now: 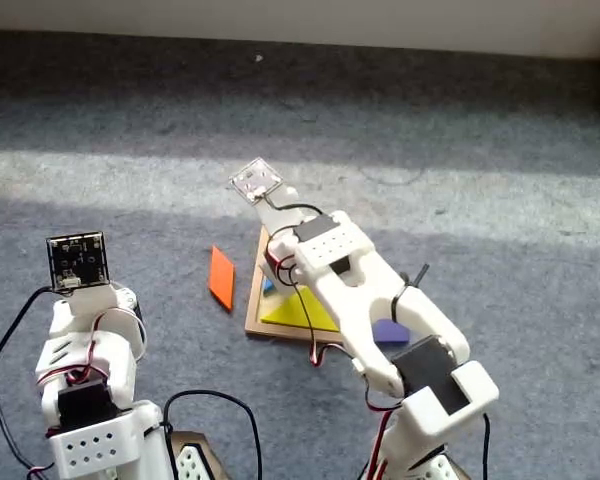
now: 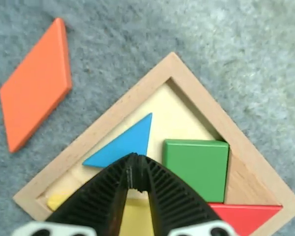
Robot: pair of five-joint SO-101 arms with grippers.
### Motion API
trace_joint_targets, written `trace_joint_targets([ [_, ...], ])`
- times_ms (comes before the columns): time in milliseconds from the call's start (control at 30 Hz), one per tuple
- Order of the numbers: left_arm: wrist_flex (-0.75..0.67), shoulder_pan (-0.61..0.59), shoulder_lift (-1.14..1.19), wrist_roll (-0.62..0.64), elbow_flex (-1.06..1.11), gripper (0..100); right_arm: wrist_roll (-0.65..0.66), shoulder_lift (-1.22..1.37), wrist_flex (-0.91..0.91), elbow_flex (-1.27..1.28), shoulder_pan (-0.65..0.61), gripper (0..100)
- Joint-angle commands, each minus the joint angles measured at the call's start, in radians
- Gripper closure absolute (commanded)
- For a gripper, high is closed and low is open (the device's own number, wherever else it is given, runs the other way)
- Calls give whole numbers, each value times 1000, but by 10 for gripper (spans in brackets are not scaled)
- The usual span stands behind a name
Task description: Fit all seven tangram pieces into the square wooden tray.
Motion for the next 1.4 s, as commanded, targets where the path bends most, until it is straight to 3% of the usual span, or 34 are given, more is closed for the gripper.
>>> trace_joint_targets([
  [0, -18, -4, -8, 3, -12, 995, -6, 7, -8, -28, -27, 994],
  [433, -18, -7, -8, 3, -12, 995, -3, -65, 220, -71, 51, 994],
  [700, -18, -8, -8, 3, -12, 995, -9, -116, 199, -76, 22, 994],
  [1000, -18, -8, -8, 3, -12, 995, -9, -96, -53, -5, -41, 994],
  [1233, -18, -7, -8, 3, -12, 995, -9, -36, -53, 12, -41, 994],
  [1367, -18, -8, -8, 3, -12, 995, -5, -36, 91, 5, -38, 994],
])
